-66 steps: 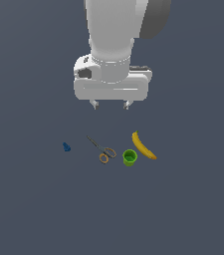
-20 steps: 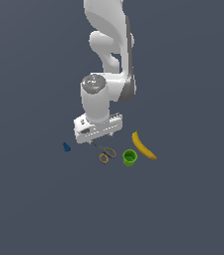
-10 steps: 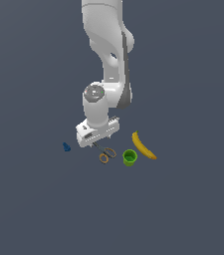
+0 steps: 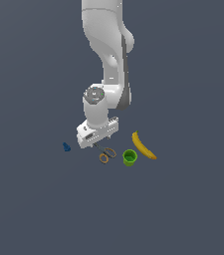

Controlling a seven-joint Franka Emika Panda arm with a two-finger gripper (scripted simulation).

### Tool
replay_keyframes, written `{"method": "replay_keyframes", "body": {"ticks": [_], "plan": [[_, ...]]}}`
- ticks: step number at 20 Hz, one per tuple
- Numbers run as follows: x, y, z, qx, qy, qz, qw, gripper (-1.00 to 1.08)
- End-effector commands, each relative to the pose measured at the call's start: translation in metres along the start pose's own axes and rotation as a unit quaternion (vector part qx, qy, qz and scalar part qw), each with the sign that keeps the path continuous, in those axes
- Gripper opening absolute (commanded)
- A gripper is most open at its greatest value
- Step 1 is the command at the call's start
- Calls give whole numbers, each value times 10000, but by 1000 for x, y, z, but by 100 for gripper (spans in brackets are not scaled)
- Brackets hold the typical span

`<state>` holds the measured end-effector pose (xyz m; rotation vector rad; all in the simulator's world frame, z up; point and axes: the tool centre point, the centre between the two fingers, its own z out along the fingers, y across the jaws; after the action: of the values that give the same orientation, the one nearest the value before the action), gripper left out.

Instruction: Pick up a designated object from a clutter of objects.

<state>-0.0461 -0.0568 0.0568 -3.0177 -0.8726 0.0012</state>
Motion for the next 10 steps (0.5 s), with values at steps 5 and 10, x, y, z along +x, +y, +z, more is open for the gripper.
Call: {"method": "replay_keyframes", "body": {"ticks": [5,10], "plan": [[-1,-1,19,0,0,-7,10000,100],[-1,-1,40,-1,3,-16,10000,100]]}}
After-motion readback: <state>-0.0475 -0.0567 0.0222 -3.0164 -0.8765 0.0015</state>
